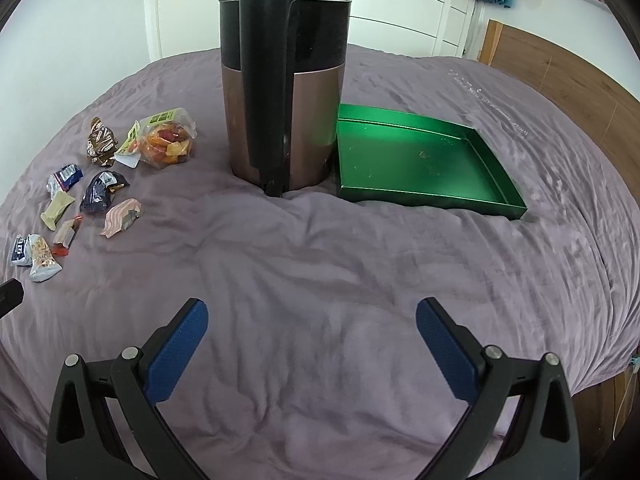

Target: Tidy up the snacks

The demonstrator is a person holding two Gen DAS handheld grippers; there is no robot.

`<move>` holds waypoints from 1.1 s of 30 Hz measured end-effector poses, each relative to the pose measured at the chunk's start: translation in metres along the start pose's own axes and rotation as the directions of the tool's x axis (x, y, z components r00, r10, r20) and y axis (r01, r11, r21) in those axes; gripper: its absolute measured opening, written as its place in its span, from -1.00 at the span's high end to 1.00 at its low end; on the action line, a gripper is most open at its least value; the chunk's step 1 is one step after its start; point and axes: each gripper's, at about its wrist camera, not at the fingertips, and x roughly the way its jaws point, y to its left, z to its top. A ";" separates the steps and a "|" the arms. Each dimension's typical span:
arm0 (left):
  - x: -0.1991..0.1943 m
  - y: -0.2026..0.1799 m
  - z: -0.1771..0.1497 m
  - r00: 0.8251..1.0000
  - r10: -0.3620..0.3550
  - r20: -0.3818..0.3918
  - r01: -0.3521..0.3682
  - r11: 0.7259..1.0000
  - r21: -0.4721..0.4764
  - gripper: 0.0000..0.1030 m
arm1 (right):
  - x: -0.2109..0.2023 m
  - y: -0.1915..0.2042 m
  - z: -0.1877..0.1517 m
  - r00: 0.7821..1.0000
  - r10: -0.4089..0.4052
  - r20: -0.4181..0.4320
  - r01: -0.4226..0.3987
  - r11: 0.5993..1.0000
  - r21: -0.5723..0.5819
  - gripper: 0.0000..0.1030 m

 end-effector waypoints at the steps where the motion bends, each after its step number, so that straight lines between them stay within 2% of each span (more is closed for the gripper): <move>1: 0.000 0.001 0.000 1.000 -0.001 -0.001 0.001 1.000 -0.003 -0.97 | 0.000 0.000 0.000 1.000 -0.001 0.000 0.001 1.000 -0.002 -1.00; 33: 0.013 0.007 -0.002 0.999 -0.027 -0.040 0.025 0.999 -0.033 -0.97 | -0.001 0.009 0.001 1.000 -0.012 0.004 0.012 0.999 -0.030 -1.00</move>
